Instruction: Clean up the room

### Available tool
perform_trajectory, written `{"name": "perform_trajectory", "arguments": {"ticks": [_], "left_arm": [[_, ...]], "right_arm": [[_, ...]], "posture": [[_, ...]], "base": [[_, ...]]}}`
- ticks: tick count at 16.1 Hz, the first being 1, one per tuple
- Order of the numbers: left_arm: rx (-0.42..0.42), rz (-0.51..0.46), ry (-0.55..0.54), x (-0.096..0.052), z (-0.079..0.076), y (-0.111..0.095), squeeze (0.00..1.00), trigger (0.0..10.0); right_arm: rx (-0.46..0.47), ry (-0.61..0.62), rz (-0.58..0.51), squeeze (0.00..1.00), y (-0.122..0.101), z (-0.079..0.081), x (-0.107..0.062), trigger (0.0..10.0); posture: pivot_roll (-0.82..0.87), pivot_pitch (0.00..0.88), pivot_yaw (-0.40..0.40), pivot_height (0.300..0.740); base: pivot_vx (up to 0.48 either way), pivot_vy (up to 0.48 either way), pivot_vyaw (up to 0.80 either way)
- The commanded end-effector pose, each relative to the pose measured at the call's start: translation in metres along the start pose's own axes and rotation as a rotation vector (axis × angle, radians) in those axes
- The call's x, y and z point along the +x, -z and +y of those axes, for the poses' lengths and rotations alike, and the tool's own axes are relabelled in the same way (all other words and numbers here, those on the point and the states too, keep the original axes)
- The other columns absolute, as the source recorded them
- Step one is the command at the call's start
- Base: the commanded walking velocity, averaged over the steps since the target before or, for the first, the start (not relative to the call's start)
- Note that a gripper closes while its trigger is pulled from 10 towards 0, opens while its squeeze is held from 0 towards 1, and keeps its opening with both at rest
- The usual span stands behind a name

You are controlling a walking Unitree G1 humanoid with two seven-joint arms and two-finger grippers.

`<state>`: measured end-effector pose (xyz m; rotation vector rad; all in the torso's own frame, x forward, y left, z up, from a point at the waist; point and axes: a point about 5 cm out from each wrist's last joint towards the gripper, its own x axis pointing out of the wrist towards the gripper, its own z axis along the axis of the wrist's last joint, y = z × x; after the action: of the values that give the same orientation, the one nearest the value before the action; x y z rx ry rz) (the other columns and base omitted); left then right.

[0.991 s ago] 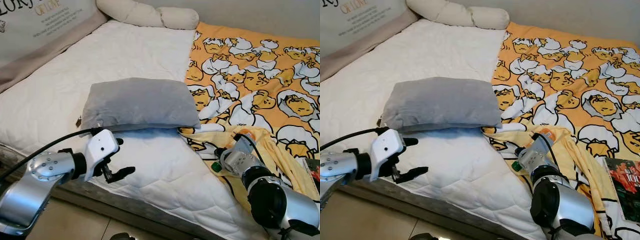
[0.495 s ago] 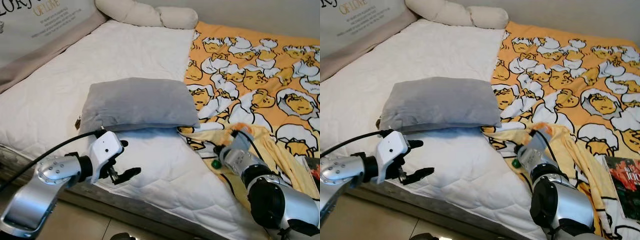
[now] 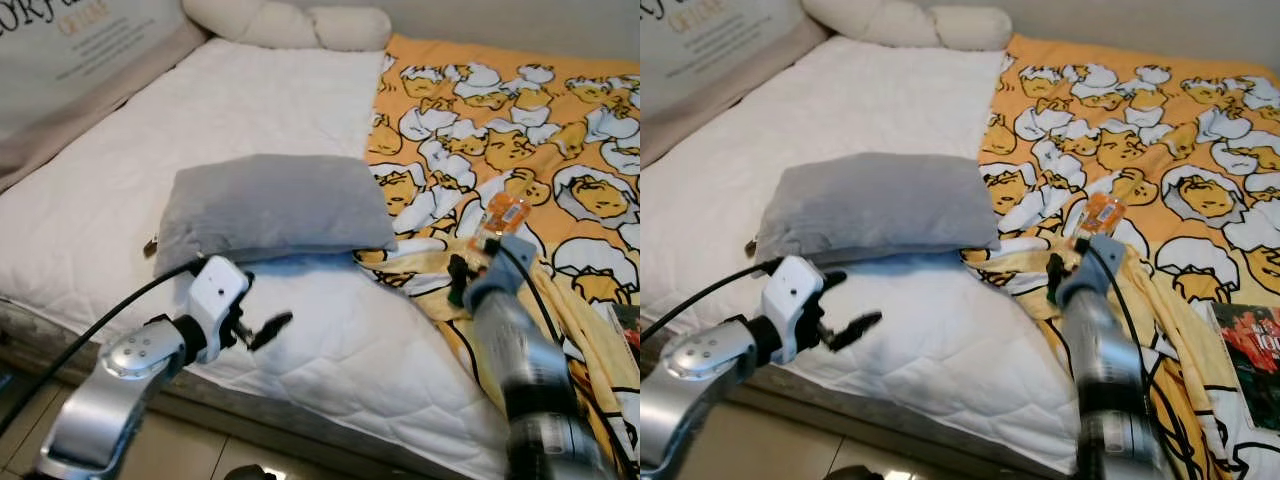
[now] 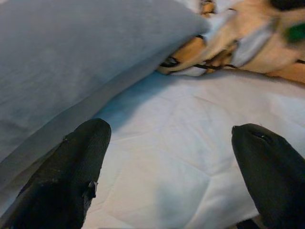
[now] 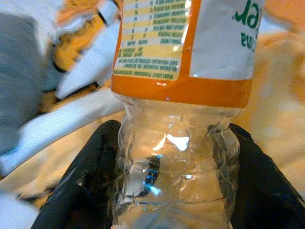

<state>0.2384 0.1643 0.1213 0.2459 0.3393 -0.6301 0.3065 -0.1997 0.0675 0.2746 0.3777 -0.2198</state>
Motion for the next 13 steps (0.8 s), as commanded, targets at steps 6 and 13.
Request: {"name": "perform_trajectory", "arguments": {"ticks": [6,13], "left_arm": [[-0.026,0.014,-0.103,0.000,-0.001,0.004,0.00,10.0],[0.035,0.056,-0.088,0.001,0.002,0.006,0.00,10.0]], "right_arm": [[-0.072,0.029,0.047,0.00,0.014,0.002,-0.021,10.0],[-0.110,0.133,0.289,0.00,0.036,-0.011,0.010,10.0]], "posture": [[-0.05,0.000,0.019,0.740],[-0.05,0.000,0.033,0.740]], "base": [[0.000,0.000,0.00],[0.000,0.000,0.00]]}}
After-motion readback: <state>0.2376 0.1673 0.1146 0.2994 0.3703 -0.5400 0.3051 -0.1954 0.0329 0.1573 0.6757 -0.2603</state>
